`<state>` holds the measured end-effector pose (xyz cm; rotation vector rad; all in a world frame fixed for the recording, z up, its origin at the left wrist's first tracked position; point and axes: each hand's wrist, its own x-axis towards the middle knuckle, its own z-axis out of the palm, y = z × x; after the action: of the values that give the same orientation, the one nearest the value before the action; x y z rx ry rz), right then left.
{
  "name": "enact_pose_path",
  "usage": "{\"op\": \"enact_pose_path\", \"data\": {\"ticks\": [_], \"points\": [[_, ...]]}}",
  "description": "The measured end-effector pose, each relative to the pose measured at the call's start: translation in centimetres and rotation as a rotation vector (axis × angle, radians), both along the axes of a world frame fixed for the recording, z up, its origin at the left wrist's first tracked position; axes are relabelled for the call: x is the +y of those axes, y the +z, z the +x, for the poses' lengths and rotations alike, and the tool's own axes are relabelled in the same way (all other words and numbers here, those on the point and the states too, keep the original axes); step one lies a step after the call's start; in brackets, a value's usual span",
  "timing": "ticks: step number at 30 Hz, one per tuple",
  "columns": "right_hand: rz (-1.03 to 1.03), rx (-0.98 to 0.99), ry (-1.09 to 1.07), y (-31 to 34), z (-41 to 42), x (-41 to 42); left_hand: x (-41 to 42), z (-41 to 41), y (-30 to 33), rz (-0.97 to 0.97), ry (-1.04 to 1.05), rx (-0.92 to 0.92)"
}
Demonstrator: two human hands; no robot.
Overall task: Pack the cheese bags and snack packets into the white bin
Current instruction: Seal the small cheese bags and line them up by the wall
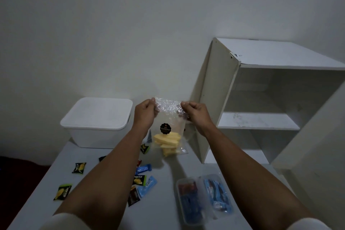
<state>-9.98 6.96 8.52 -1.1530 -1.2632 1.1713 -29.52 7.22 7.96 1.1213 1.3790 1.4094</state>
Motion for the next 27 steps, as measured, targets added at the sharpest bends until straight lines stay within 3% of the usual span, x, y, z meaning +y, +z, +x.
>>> {"op": "enact_pose_path", "data": {"ticks": [4,6,8,13,18,27], "points": [[0.022,-0.065,-0.029,-0.9,-2.4,0.7,1.0,-1.7,-0.8,-0.030,0.144,0.219],[0.040,-0.102,-0.087,-1.6,-3.9,0.9,0.9,-2.5,-0.6,-0.047,0.255,0.235],[0.054,-0.135,-0.152,-2.2,-5.5,1.0,1.1,-3.1,-0.5,-0.090,0.235,0.253],[0.189,-0.320,-0.102,-3.2,-9.4,0.4,1.8,-4.9,-0.3,-0.299,-0.145,-0.167],[0.216,-0.263,-0.051,-3.2,-12.9,0.0,2.6,-7.8,-0.1,-0.292,-0.248,-0.263],[-0.023,-0.240,-0.127,-3.2,-18.3,1.0,4.9,-13.5,-2.0,-0.241,-0.508,0.140]]}}
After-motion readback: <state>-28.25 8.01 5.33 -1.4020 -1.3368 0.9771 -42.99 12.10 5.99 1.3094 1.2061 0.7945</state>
